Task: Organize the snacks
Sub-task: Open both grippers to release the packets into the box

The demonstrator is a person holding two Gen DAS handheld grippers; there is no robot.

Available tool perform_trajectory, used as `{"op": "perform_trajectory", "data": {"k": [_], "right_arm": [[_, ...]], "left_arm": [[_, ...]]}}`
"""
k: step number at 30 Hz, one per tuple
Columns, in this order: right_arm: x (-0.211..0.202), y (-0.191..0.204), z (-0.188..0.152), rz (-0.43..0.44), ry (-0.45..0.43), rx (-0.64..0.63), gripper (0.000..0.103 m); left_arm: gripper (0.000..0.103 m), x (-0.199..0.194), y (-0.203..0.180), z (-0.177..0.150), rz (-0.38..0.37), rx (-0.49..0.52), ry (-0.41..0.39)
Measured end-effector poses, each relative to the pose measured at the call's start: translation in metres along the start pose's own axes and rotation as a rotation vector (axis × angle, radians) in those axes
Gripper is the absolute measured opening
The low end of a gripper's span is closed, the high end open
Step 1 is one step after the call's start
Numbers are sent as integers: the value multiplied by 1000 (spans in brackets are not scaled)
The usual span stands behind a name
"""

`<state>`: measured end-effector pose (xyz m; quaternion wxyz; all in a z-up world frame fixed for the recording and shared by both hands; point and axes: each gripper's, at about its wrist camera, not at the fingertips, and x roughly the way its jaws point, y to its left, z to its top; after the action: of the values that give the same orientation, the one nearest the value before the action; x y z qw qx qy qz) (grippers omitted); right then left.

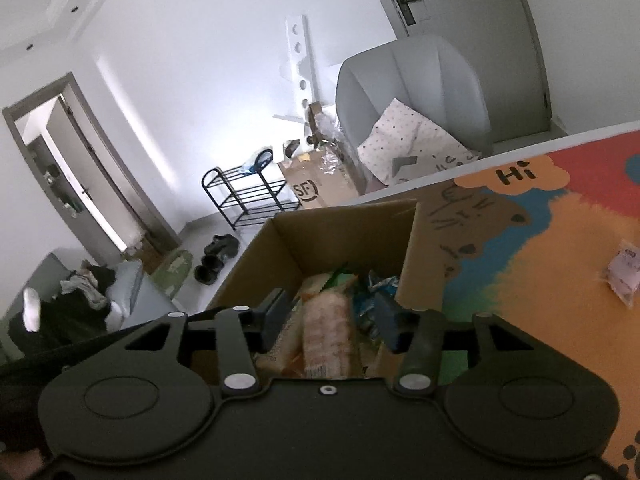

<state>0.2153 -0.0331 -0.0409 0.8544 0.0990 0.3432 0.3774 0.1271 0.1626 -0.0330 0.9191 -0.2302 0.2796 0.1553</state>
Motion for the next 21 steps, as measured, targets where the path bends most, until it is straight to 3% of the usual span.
{"op": "perform_trajectory", "data": {"k": [1, 3, 14, 21], "right_arm": [[-3, -1, 1, 5, -3, -4, 51], [-9, -2, 1, -36, -11, -14, 63], [-33, -38, -6, -65, -28, 26, 65], [-55, -57, -9, -91, -64, 53, 80]], "left_arm": [[61, 1, -1, 0, 4, -2, 1], [68, 1, -4, -1, 9, 3, -4], [83, -1, -20, -9, 2, 31, -12], [92, -5, -39, -14, -15, 57, -14]]}}
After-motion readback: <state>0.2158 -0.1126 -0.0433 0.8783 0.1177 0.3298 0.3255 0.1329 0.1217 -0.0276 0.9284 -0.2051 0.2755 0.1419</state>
